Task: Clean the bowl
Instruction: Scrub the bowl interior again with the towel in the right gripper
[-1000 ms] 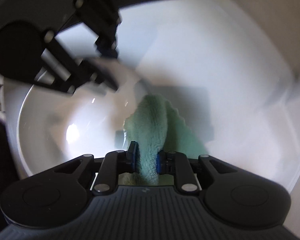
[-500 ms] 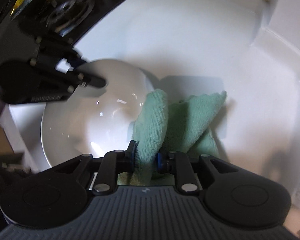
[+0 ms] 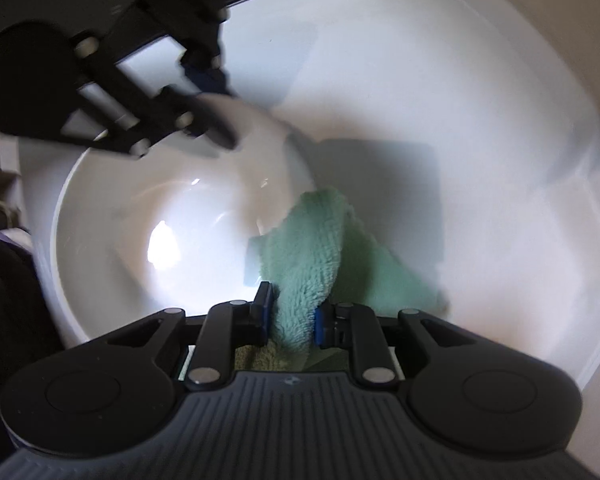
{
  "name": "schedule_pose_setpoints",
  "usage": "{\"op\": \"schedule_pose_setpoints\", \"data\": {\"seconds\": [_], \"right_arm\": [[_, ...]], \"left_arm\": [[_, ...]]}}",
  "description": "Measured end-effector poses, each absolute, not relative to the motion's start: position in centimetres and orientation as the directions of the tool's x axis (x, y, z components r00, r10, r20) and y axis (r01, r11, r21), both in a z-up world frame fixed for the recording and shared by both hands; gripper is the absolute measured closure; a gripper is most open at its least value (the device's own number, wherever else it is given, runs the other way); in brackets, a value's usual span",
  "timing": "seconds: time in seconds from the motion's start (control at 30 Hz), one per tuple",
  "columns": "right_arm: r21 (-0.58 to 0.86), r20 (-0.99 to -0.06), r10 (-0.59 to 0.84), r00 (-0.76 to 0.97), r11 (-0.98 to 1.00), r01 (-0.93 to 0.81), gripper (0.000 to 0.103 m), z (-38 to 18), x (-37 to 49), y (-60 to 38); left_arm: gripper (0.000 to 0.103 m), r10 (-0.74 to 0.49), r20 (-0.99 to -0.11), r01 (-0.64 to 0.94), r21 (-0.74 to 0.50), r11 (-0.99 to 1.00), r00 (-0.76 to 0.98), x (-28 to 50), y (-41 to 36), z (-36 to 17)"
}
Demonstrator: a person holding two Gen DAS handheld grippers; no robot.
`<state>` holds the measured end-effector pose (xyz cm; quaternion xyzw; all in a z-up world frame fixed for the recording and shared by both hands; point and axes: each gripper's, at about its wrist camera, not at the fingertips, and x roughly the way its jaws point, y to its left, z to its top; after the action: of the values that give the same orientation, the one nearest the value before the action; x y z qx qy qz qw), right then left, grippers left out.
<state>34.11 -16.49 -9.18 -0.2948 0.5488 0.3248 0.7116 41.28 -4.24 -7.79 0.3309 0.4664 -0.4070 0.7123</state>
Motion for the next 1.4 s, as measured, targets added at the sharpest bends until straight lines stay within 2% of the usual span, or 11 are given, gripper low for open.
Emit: {"op": "schedule_pose_setpoints", "data": {"seconds": [0.2, 0.37, 0.5, 0.67, 0.87, 1.07, 1.2, 1.4], "right_arm": [[-0.074, -0.961, 0.158, 0.228, 0.646, -0.76, 0.089, -9.1, 35.0, -15.3], [0.021, -0.971, 0.167, 0.171, 0.772, -0.635, 0.091, -9.4, 34.0, -18.1], [0.14, -0.966, 0.23, 0.119, 0.85, -0.508, 0.089, -9.6, 32.4, -20.7], [0.07, -0.978, 0.171, 0.122, 0.812, -0.579, 0.089, -9.8, 31.4, -19.5], [0.01, -0.983, 0.135, 0.123, 0.711, -0.703, 0.089, -9.4, 32.8, -18.1], [-0.068, -0.969, 0.16, 0.188, 0.562, -0.824, 0.089, -9.0, 34.4, -15.2], [-0.043, -0.963, 0.187, 0.193, 0.604, -0.796, 0.09, -9.0, 35.6, -14.9], [0.065, -0.975, 0.184, 0.124, 0.771, -0.634, 0.091, -9.0, 34.5, -18.0]], "left_arm": [[0.094, -0.274, -0.929, 0.81, 0.046, 0.584, 0.25, 41.3, -3.1, -7.4], [0.094, -0.283, -0.921, 0.773, 0.03, 0.633, 0.267, 40.8, -2.4, -7.1], [0.094, -0.306, -0.913, 0.768, 0.012, 0.641, 0.27, 40.1, -1.8, -6.7], [0.093, -0.3, -0.919, 0.812, 0.037, 0.582, 0.257, 39.3, -1.9, -6.4], [0.092, -0.338, -0.915, 0.832, -0.006, 0.555, 0.218, 40.0, -1.6, -5.2], [0.092, -0.275, -0.93, 0.837, 0.058, 0.545, 0.243, 39.3, -1.8, -5.0], [0.093, -0.279, -0.929, 0.803, 0.033, 0.595, 0.244, 39.1, -0.8, -4.8], [0.093, -0.291, -0.922, 0.77, 0.013, 0.638, 0.257, 38.2, 0.0, -4.2]]}}
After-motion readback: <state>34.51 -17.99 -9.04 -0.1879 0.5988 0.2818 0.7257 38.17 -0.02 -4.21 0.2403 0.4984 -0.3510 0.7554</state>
